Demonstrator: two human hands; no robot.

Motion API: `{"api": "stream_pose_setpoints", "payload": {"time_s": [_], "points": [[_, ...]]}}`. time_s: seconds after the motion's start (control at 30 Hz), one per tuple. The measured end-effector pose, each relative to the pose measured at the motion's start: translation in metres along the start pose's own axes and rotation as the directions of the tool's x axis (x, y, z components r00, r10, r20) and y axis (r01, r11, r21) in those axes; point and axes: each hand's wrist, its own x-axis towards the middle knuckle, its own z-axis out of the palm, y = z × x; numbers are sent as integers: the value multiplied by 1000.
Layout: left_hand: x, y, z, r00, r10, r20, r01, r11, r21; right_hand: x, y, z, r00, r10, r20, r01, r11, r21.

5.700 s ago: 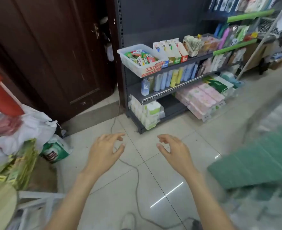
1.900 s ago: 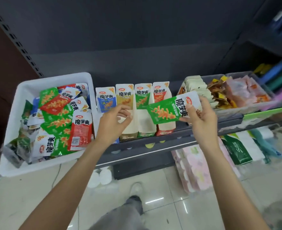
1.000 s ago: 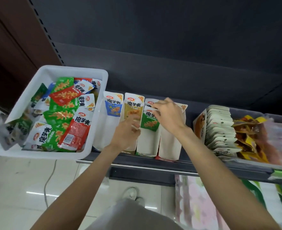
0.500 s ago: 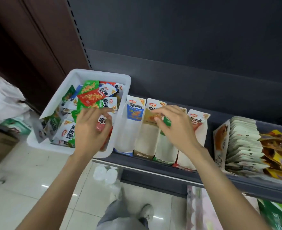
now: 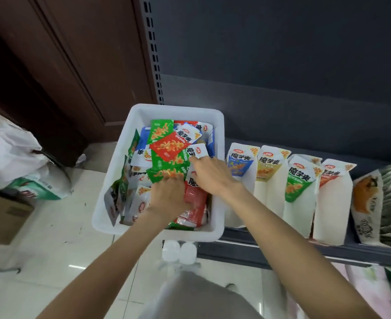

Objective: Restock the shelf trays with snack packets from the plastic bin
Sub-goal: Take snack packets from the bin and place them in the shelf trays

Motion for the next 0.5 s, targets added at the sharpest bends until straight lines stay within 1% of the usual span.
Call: {"api": "stream_pose_setpoints", "payload": {"time_s": [0.07,0.13,0.2,0.23,0.27,0.3,0.33,0.37,0.4,0.43,0.47,0.5], "points": [[3,-7,-1,1000,8,22,-6,993,-118,1,-3,5,998,56,2,-56,996,70],[4,-15,-5,997,34,72,-15,968,-251,-4,-6,3,990,136,-34,-129,978,163],[-1,-18,-13,990,79,118,-26,920,-392,-13,-11,-3,964,259,-64,-229,926,299],[-6,-20,-20,992,92,88,-46,904,-425,-19,-14,-7,943,326,-69,-280,888,366],[-13,-21,-29,996,92,-7,-86,903,-421,-27,-17,-13,920,383,-78,-315,845,433],[-20,-22,-38,982,82,-171,-143,912,-384,-34,-19,-18,897,433,-85,-337,797,501],[-26,-23,-47,928,85,-362,-211,921,-326,-42,-21,-25,877,475,-76,-344,730,591],[-31,-22,-55,835,114,-538,-290,923,-254,-49,-22,-32,856,514,-54,-331,625,707],[-34,-21,-61,729,161,-665,-367,912,-182,-55,-20,-39,837,547,-16,-293,474,830],[-34,-17,-64,636,221,-739,-445,888,-118,-62,-15,-45,821,571,33,-239,289,927],[-33,-12,-64,571,282,-771,-510,858,-65,-69,-9,-49,808,584,78,-173,110,979],[-32,-6,-63,542,334,-771,-559,829,-33,-78,-1,-54,800,594,90,-109,-4,994]]}}
